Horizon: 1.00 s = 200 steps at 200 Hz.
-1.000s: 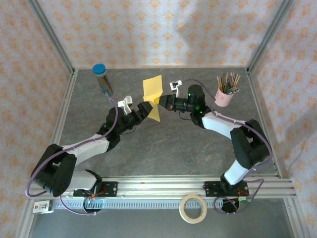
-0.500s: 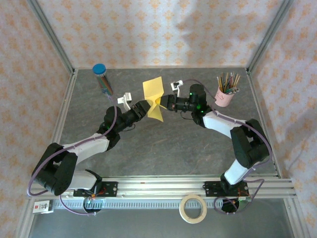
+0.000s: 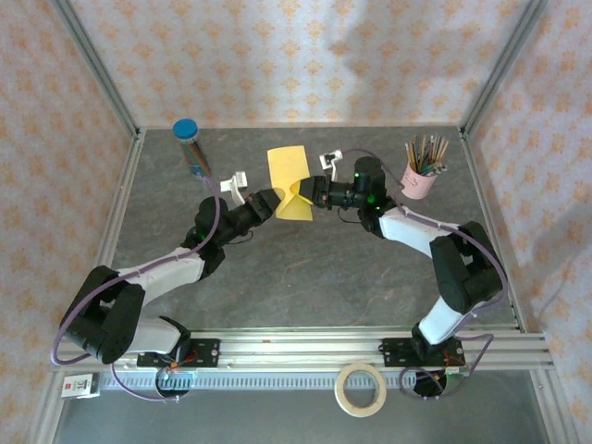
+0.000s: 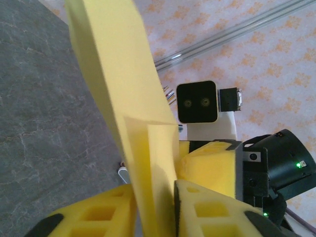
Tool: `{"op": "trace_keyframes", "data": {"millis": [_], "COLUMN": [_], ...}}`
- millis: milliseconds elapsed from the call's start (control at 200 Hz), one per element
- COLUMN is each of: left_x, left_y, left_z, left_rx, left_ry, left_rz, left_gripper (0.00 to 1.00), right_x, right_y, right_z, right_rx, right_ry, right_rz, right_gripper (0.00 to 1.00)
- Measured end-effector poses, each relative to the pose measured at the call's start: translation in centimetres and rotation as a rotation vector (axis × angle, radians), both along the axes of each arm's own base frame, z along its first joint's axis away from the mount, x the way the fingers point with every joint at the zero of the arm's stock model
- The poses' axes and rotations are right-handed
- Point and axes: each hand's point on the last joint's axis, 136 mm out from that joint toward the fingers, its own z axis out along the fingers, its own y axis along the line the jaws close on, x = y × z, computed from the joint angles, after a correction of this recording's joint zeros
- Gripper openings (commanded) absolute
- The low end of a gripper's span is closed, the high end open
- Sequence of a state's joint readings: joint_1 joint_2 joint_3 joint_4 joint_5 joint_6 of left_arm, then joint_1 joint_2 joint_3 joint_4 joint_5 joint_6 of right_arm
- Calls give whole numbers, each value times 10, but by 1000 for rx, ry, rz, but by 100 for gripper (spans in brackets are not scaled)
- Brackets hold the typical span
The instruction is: Fold a paper plane with a square sheet of paper (pick it up from the middle)
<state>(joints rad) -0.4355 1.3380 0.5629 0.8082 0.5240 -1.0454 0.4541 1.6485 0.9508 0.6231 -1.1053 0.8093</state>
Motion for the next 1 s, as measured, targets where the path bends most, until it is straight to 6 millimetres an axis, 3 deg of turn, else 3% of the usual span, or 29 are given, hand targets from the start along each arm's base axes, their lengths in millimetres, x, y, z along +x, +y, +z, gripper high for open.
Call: {"op": "trace_keyframes", "data": {"millis": [210, 440, 611, 856, 1001], "left_x": [3, 11, 23, 39, 42], "left_y": [4, 13, 30, 78, 83], "left_z": [-12, -33, -46, -29, -21], "left_rx": [39, 157, 348, 729, 977], "left_ry": [23, 71, 131, 196, 217], "left_rz": [14, 56, 140, 350, 435], "left_gripper": [13, 9, 7, 6, 6], "right_x": [12, 36, 48, 56, 60], "right_y": [-12, -50, -74, -100, -111], "right_z": [-15, -41, -43, -45, -54], "right_rx": [-39, -111, -190, -310, -365], "right_ry": [34, 109, 89, 44, 50], "right_rz": [-66, -244, -380, -533, -591], "right_gripper": [51, 57, 59, 60, 60]}}
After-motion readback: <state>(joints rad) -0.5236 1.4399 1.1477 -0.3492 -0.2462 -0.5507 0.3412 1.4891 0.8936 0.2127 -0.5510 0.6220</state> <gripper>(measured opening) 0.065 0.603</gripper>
